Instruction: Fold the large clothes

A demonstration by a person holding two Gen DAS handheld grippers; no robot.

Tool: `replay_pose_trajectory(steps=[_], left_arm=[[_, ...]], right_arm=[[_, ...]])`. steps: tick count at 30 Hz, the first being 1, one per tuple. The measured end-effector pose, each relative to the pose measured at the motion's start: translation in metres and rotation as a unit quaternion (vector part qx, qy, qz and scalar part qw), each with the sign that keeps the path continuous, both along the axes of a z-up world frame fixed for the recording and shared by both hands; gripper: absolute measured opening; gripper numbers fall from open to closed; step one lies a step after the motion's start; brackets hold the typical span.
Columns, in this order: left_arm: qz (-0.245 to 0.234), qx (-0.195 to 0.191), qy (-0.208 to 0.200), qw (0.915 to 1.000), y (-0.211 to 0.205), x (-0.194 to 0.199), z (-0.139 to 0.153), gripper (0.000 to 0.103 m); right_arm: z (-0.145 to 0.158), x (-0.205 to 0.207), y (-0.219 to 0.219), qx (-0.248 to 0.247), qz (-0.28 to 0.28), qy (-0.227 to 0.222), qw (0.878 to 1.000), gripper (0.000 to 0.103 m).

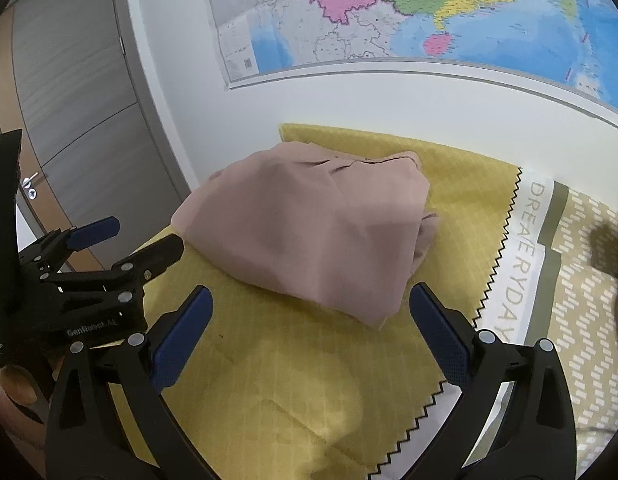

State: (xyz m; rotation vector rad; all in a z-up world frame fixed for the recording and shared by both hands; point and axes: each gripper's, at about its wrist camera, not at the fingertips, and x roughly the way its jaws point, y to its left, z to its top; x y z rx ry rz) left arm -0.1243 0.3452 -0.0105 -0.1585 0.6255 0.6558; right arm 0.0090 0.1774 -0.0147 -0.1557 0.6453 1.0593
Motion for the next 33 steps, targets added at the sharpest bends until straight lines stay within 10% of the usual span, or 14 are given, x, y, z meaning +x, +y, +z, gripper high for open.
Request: replay_pose_trajectory(steps=[33], left_arm=[[-0.004,-0.013,-0.010,0.9999,-0.028,-0.035,-0.006,0.096]], right_arm=[[-0.005,-0.046,-0.029,0.010,-0.010,-0.014,1.000,0.097]])
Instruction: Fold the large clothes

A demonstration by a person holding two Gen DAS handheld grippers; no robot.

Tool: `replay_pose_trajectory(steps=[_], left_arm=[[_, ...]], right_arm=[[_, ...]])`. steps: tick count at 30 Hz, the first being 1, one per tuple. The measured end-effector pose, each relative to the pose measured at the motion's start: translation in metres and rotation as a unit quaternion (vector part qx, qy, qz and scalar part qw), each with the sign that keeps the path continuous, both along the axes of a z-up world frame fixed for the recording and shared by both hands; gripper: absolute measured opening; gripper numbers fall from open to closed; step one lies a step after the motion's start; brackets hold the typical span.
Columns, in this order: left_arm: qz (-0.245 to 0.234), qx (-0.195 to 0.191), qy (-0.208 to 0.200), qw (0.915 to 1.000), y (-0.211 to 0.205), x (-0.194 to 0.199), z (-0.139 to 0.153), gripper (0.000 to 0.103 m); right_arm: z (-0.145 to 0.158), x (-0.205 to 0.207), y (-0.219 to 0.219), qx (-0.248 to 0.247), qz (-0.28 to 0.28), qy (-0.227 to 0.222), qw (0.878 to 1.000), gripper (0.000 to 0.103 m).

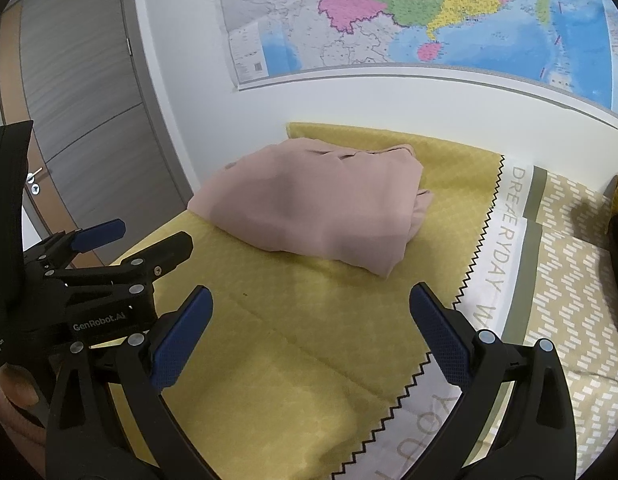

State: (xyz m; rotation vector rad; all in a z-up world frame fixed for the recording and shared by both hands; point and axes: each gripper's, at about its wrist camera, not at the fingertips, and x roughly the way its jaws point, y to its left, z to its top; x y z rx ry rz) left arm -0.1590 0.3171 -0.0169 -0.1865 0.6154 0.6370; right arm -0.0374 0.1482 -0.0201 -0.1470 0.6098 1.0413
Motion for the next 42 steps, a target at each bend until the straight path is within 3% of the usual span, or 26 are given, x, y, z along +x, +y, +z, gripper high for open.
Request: replay_pose_trajectory(steps=[42], left_arm=[[-0.004,0.005,-0.003,1.0000,-0.004,-0.009,-0.001,0.096]], right_arm=[[0.001,-0.013,-0.011,0.005,-0.012,0.001,1.000,0.097]])
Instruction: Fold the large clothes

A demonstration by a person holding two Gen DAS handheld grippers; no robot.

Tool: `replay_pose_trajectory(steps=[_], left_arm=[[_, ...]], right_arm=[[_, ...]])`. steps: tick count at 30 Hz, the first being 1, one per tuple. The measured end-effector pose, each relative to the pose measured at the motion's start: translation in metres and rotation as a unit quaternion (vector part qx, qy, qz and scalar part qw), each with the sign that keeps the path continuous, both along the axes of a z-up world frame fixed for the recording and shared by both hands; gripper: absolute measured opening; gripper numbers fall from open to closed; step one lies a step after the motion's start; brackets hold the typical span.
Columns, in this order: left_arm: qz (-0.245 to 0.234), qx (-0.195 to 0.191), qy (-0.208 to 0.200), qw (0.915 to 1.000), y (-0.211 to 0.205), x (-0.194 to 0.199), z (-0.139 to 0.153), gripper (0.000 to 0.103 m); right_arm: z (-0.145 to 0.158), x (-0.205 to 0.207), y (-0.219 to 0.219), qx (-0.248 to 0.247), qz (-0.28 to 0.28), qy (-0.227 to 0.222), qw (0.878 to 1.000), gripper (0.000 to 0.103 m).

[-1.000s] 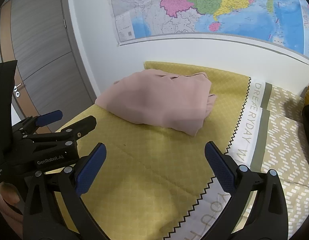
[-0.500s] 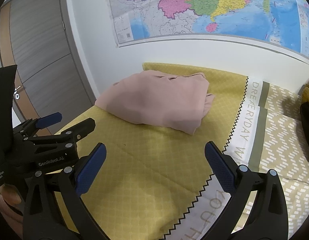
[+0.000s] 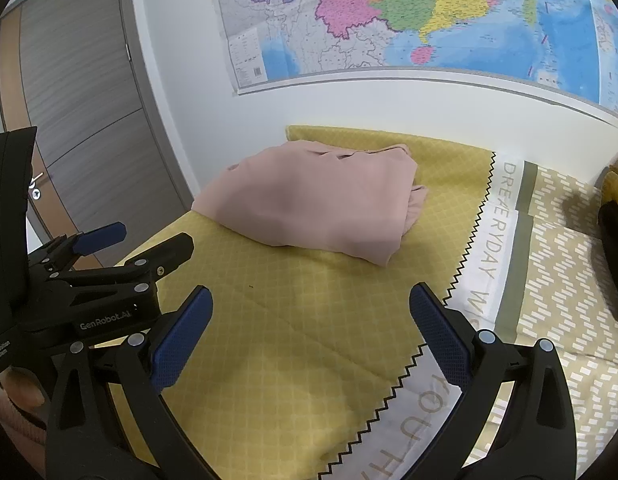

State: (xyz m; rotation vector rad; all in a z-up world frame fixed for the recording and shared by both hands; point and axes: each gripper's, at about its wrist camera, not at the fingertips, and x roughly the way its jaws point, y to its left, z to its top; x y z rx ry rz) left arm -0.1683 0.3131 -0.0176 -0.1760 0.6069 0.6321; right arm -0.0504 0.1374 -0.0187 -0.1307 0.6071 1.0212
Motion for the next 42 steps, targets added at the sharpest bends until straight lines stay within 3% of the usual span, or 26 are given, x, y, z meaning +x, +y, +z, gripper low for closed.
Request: replay_pose_trajectory(steps=[42], left_arm=[[0.000,0.002,0.002,1.0000,-0.0018,0.0002,-0.0013,0.096]], right_arm=[[-0.0040,-0.0051,0.0005,0.002,-0.010,0.008,1.000,0.097]])
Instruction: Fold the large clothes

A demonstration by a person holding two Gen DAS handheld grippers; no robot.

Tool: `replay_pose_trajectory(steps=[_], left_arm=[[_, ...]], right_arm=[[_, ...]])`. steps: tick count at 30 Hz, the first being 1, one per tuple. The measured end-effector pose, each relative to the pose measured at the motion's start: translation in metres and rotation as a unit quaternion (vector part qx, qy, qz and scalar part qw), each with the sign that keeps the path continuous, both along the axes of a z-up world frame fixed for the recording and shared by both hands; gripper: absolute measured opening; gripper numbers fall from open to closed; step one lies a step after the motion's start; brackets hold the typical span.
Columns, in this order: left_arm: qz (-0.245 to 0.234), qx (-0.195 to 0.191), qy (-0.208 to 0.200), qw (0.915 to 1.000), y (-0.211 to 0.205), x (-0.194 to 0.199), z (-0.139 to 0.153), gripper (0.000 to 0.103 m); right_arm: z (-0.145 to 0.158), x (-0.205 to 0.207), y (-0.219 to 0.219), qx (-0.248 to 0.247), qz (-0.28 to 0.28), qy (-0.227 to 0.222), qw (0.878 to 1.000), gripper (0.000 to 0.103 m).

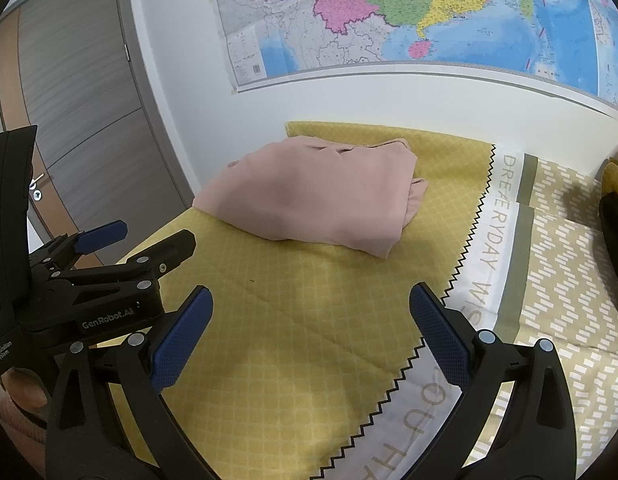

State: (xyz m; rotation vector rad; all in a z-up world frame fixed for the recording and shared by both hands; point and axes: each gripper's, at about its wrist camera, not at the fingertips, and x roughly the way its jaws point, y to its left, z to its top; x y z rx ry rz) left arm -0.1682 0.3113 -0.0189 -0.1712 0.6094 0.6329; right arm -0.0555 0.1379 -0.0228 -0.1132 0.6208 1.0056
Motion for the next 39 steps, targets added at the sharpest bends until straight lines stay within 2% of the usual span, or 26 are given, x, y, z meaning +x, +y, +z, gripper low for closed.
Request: replay_pose_trajectory(steps=[39], left_arm=[[0.000,-0.001,-0.002,1.0000,-0.0029,-0.0036,-0.0022,0.096]], right_arm=[[-0.0003,-0.0042,0.0005,-0.002,-0.003,0.002,1.000,0.097]])
